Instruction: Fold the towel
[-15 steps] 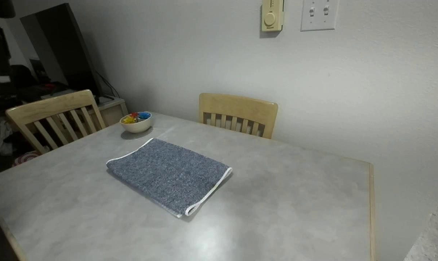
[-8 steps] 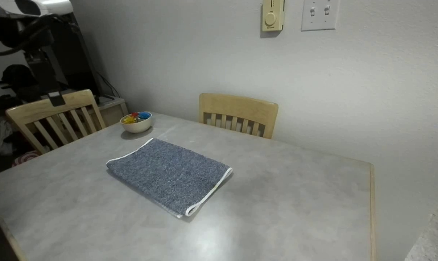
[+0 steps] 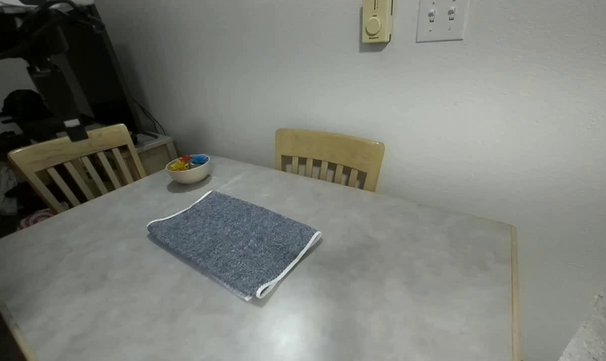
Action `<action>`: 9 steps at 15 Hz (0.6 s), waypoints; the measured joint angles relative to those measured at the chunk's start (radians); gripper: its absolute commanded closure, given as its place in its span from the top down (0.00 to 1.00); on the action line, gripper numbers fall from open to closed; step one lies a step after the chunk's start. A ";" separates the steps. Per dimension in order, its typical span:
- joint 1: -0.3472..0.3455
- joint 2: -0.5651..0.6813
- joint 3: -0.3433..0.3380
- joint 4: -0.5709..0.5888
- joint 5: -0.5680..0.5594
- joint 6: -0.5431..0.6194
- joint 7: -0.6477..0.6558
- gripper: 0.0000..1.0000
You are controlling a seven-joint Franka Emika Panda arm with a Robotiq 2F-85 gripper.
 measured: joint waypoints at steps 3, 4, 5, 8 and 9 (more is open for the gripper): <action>0.000 0.031 0.063 0.052 -0.160 -0.066 0.072 1.00; 0.000 0.050 0.088 0.074 -0.213 -0.085 0.100 1.00; 0.000 0.075 0.115 0.099 -0.267 -0.101 0.132 1.00; 0.003 0.180 0.189 0.177 -0.429 -0.132 0.229 1.00; 0.008 0.222 0.203 0.203 -0.467 -0.138 0.255 1.00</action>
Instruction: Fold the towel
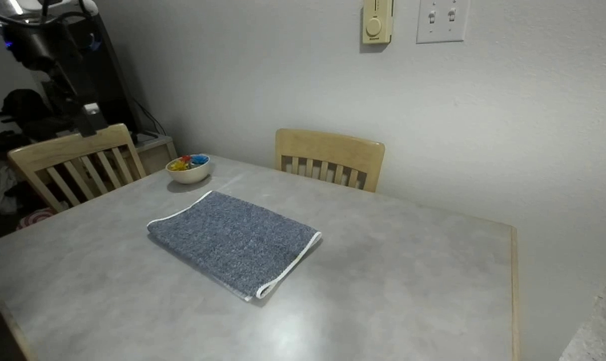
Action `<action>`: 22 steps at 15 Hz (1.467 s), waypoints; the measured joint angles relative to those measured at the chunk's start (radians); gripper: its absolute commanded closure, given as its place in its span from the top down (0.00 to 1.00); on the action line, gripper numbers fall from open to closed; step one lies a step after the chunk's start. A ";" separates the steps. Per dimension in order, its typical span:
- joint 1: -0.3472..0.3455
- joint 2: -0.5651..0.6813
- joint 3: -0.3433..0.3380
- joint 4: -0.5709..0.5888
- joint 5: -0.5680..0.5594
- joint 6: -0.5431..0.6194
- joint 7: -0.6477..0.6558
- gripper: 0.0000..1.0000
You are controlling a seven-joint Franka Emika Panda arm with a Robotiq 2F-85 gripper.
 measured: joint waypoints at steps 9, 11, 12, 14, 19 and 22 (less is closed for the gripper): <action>0.078 0.329 -0.033 0.191 -0.076 -0.056 0.019 1.00; 0.080 0.313 -0.033 0.190 -0.076 -0.057 0.019 1.00; 0.085 0.310 -0.036 0.191 -0.076 -0.057 0.019 1.00; 0.101 0.315 -0.048 0.192 -0.076 -0.057 0.018 1.00; 0.148 0.403 -0.057 0.239 -0.082 -0.016 0.032 1.00; 0.194 0.502 -0.069 0.311 -0.121 -0.005 0.073 1.00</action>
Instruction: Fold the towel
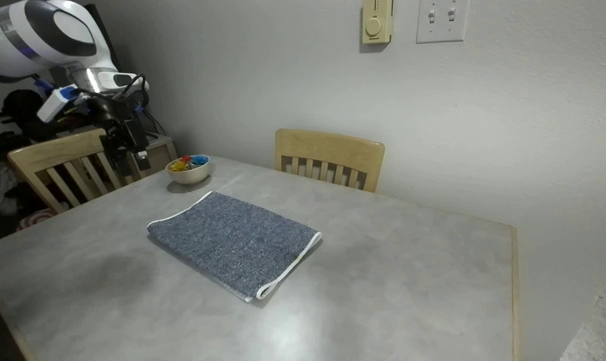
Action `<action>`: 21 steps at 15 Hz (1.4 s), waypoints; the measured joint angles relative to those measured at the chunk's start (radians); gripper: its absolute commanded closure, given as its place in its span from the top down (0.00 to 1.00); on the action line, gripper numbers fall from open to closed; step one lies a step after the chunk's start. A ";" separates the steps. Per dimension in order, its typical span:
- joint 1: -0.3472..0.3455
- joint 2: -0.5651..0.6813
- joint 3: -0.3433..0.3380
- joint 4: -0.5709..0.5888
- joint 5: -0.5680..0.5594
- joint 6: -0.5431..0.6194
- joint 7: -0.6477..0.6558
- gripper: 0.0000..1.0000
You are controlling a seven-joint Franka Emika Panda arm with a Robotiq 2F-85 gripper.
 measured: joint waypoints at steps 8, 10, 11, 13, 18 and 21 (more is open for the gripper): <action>0.093 0.202 -0.060 0.170 -0.044 -0.030 0.012 1.00; 0.094 0.194 -0.062 0.170 -0.043 -0.031 0.012 1.00; 0.099 0.194 -0.066 0.170 -0.043 -0.030 0.021 1.00; 0.107 0.194 -0.075 0.170 -0.044 -0.020 0.046 1.00; 0.124 0.208 -0.090 0.170 -0.044 0.055 0.137 1.00; 0.140 0.237 -0.101 0.172 -0.044 0.082 0.191 1.00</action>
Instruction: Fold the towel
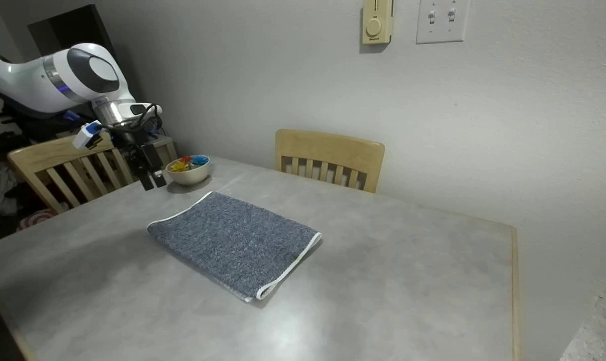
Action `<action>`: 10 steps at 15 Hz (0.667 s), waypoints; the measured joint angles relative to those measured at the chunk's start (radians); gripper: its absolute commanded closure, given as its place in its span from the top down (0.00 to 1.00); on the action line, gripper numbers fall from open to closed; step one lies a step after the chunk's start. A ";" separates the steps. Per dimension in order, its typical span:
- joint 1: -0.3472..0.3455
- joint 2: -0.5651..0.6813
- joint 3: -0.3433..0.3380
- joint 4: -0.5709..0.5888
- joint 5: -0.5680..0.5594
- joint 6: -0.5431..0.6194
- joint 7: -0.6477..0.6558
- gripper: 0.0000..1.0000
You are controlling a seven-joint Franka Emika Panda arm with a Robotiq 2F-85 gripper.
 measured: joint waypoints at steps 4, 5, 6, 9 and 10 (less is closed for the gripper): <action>0.011 0.063 -0.007 0.018 0.000 0.005 0.003 1.00; 0.012 0.083 -0.007 0.030 0.000 0.006 -0.007 1.00; 0.012 0.104 -0.007 0.045 0.000 0.007 -0.021 1.00; 0.016 0.164 -0.007 0.106 0.000 0.007 -0.079 1.00; 0.017 0.182 -0.007 0.128 0.000 0.007 -0.102 1.00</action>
